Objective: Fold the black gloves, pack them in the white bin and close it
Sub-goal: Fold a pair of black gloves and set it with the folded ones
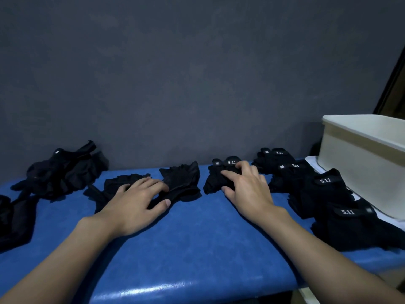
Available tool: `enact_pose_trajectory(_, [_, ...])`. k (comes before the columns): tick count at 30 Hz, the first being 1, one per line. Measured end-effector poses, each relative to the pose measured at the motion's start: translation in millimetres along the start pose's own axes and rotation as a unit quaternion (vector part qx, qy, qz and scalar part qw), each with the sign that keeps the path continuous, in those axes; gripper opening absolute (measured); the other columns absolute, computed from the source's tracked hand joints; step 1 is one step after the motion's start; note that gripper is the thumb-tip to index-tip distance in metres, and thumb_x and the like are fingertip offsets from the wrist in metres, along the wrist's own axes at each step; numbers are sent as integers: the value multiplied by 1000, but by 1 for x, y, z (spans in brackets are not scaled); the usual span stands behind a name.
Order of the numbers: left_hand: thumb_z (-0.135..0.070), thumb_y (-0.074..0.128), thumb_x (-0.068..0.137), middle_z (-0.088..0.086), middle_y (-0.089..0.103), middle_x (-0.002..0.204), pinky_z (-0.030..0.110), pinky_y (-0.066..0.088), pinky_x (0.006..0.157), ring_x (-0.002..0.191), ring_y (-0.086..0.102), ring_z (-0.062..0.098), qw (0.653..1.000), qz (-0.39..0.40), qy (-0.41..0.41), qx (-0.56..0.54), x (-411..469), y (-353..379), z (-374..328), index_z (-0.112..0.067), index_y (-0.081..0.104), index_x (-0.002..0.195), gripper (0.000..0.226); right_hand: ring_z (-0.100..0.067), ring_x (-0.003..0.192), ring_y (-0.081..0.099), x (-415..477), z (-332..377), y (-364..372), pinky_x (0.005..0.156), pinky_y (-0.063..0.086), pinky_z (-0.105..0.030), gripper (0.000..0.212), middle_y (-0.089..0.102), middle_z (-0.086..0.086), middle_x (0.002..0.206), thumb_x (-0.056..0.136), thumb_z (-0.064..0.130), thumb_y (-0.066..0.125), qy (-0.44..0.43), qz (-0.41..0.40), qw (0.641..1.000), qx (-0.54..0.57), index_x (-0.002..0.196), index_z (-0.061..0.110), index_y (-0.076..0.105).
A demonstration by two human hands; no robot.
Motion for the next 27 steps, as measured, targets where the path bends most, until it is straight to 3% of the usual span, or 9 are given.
enact_pose_trajectory(9, [-63, 29, 95, -29, 35, 143, 47, 19, 117, 145, 18, 2, 1000, -3, 5, -2, 0, 0, -1, -42, 43, 131, 44, -23, 142, 25, 11, -9, 14, 110, 30, -45, 50, 30, -6, 153, 102, 48, 37, 41, 21, 999, 24, 149, 33, 36])
enact_pose_trajectory(19, [-67, 24, 90, -30, 31, 148, 44, 19, 118, 146, 15, 1, 1000, 11, 16, 0, -1, 2, -2, -44, 42, 134, 53, -25, 137, 28, 33, -12, 20, 108, 32, -46, 51, 33, -6, 149, 101, 48, 39, 72, 26, 997, 13, 149, 30, 36])
enact_pose_trajectory(24, [-72, 17, 87, -30, 31, 148, 45, 16, 120, 146, 14, 0, 1000, 9, 24, 4, -2, -1, -2, -47, 38, 136, 59, -28, 133, 30, 29, -8, 13, 107, 31, -41, 49, 39, -9, 146, 100, 46, 42, 65, -11, 998, -17, 144, 23, 41])
enact_pose_trajectory(27, [-71, 13, 84, -31, 36, 139, 40, 20, 117, 140, 24, -2, 999, -29, 30, 9, -4, -14, -6, -46, 39, 135, 62, -26, 128, 34, 21, 2, 3, 104, 32, -40, 46, 41, -6, 142, 99, 43, 44, 54, -50, 997, -15, 139, 20, 45])
Point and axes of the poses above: each hand's wrist, its own x-axis towards the middle knuckle, its own y-axis out of the palm, z = x × y, the point moved 9 cm from there along x, towards the middle knuckle
